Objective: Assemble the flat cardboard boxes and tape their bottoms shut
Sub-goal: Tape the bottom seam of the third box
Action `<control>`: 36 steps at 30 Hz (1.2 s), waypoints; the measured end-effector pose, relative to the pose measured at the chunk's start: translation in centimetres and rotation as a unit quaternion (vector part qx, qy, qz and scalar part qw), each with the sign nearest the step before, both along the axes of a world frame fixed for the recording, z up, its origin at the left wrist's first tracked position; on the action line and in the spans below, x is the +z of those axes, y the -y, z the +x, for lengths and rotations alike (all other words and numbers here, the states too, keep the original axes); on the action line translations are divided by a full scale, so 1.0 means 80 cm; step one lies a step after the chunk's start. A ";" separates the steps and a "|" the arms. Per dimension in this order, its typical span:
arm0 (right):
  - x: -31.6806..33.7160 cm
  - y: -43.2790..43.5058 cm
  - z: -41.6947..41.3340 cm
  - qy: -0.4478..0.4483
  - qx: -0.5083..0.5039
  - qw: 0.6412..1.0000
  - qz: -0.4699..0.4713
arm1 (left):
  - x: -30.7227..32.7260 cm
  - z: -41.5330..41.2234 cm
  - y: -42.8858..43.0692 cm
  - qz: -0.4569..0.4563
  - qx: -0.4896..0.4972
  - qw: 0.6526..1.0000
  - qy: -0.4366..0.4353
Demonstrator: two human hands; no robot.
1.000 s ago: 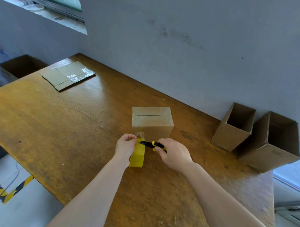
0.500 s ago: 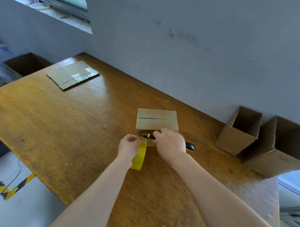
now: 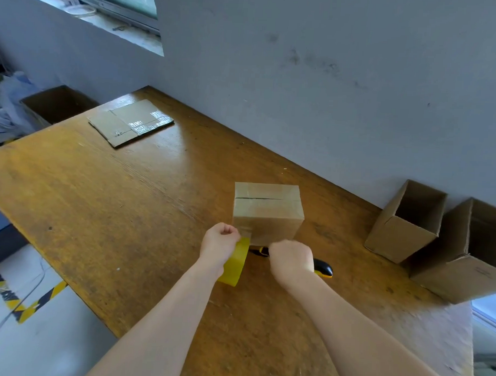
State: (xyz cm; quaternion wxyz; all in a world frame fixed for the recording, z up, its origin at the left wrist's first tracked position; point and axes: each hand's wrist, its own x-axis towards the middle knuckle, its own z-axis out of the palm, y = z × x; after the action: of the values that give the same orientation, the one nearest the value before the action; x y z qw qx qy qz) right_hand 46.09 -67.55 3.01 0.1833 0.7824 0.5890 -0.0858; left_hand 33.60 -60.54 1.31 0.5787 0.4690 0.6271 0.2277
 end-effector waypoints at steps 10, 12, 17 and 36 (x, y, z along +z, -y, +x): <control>-0.053 0.031 0.006 -0.134 -0.016 0.988 0.075 | -0.002 -0.003 -0.002 0.014 -0.015 1.000 -0.022; -0.033 0.013 0.001 -0.124 0.038 0.945 0.302 | -0.004 -0.003 -0.004 0.010 -0.014 1.000 -0.020; 0.005 -0.046 -0.008 -0.092 0.074 0.908 0.401 | -0.004 -0.004 -0.005 -0.001 -0.018 1.000 -0.025; -0.007 -0.083 -0.020 -0.044 0.030 0.943 0.328 | -0.003 -0.016 -0.007 -0.030 -0.081 0.995 -0.045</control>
State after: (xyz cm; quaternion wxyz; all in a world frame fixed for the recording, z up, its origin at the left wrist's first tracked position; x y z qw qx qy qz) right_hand 44.49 -60.93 2.48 -0.1073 0.7763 0.6155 0.0835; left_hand 32.32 -59.96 1.11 0.5805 0.5102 0.6189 0.1402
